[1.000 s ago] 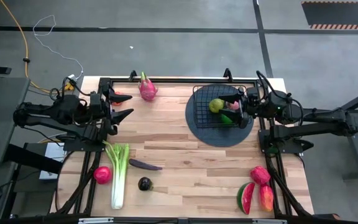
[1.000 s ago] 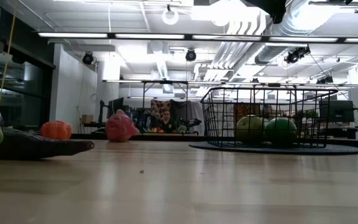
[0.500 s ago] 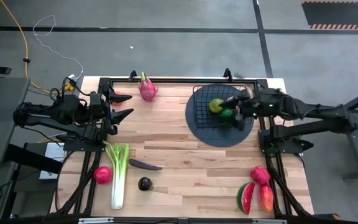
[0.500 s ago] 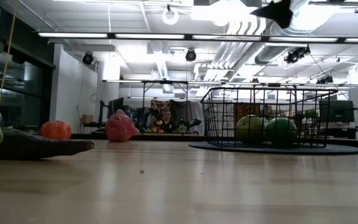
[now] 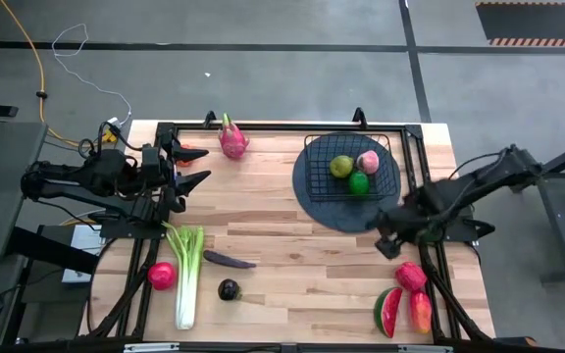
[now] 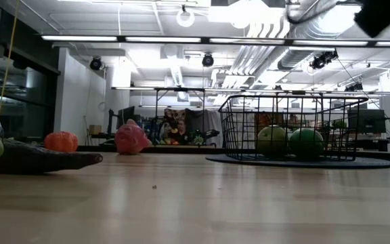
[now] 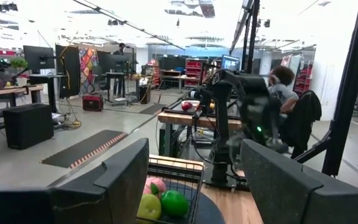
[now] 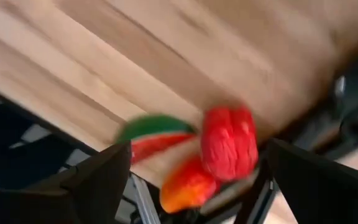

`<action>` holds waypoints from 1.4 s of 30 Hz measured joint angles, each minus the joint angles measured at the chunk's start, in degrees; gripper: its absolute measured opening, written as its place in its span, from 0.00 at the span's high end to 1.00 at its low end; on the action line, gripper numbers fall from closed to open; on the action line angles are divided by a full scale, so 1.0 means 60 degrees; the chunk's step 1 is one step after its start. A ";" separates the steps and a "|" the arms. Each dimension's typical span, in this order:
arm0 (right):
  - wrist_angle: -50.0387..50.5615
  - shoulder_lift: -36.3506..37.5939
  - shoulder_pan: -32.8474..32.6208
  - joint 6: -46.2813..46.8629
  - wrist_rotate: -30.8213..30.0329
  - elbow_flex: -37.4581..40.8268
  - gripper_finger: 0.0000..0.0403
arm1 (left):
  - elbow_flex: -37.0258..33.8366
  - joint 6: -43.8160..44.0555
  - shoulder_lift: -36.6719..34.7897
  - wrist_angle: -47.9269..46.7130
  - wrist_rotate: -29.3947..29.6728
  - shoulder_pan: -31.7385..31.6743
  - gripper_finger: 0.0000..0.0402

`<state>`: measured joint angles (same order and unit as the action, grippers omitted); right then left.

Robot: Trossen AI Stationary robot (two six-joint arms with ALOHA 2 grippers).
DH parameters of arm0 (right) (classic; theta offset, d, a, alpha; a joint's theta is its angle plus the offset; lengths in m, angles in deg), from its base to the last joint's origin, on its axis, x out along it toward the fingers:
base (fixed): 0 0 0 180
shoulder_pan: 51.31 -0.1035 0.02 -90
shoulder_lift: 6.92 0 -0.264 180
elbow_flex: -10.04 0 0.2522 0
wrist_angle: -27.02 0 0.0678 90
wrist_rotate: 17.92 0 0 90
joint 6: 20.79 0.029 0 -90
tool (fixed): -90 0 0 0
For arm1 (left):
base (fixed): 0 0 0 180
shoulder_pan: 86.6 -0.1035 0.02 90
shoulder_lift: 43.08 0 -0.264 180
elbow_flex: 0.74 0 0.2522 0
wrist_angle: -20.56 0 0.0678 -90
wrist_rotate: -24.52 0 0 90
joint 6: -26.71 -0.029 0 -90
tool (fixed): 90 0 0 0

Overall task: Build produce basket
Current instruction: Put the bell pepper into the wire basket

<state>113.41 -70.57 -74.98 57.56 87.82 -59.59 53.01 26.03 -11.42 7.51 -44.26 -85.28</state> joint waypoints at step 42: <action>-0.3293 -0.2460 -0.3019 0.3798 0.1340 0.2878 0.22 | 0.0000 -0.0001 -0.0001 0.0426 0.0113 0.0000 0.40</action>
<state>93.65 -85.33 -93.09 80.35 95.87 -42.32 53.01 26.02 -11.43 10.07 -43.59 -85.28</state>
